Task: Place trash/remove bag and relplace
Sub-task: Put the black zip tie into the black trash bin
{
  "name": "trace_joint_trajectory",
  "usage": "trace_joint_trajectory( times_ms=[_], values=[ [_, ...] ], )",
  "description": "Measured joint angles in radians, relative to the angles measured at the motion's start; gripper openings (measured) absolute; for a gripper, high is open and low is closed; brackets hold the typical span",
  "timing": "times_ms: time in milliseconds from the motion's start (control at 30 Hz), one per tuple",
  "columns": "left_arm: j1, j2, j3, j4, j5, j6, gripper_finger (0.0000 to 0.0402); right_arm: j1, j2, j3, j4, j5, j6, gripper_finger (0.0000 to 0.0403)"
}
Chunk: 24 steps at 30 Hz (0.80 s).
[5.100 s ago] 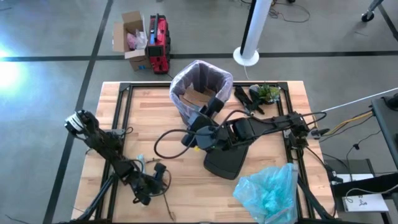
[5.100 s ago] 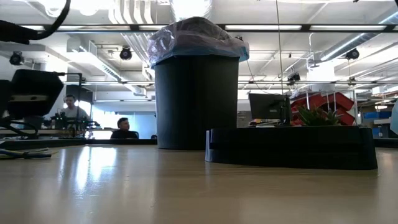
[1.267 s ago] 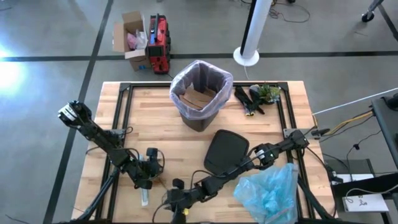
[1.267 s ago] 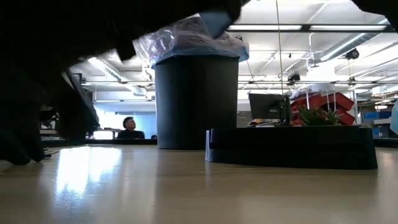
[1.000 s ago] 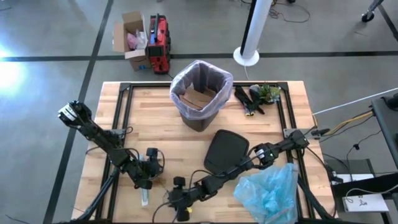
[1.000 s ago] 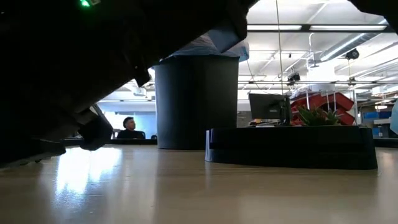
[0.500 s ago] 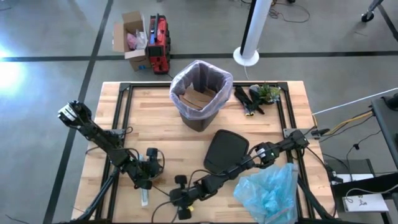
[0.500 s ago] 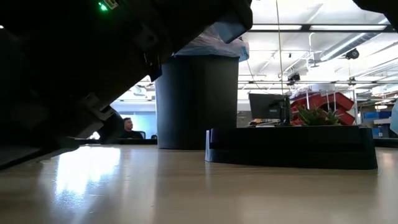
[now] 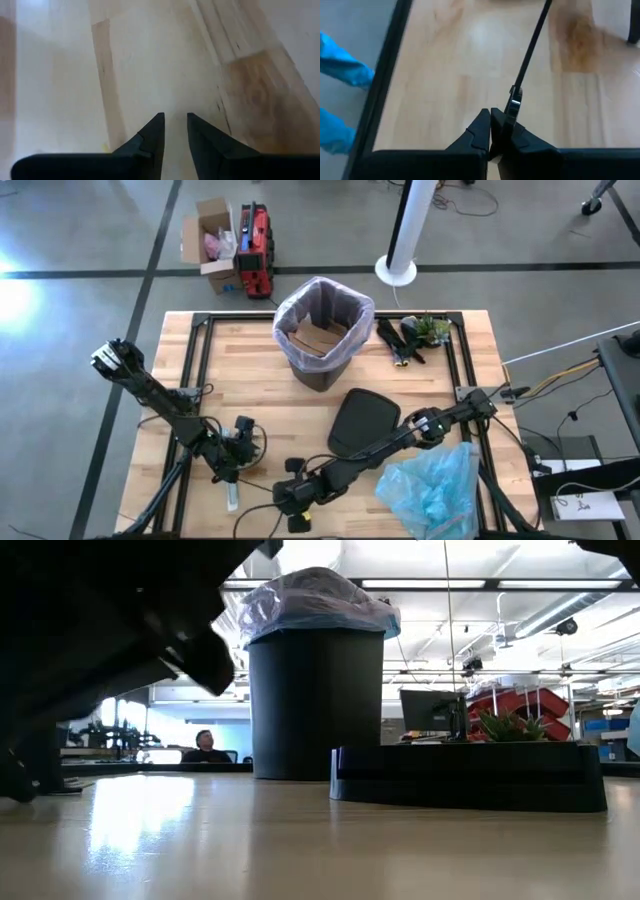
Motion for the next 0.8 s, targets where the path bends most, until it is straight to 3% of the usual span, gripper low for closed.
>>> trace_joint_trajectory(
  times_ms=[200,400,567,800],
  values=[
    [0.002,-0.130,0.124,-0.334,-0.042,0.054,0.0076,0.000,-0.041,0.069,-0.116,0.000,0.031,0.0000],
    [0.003,-0.282,0.239,-0.587,-0.186,-0.031,0.0076,0.000,-0.156,0.068,-0.205,0.022,0.073,0.0000],
    [0.003,-0.393,0.310,-0.699,-0.333,-0.163,0.0071,-0.007,-0.287,0.071,-0.290,0.102,0.067,0.0000],
    [0.003,-0.486,0.333,-0.655,-0.475,-0.383,0.0065,-0.054,-0.458,0.071,-0.449,0.263,-0.001,0.0000]
  ],
)
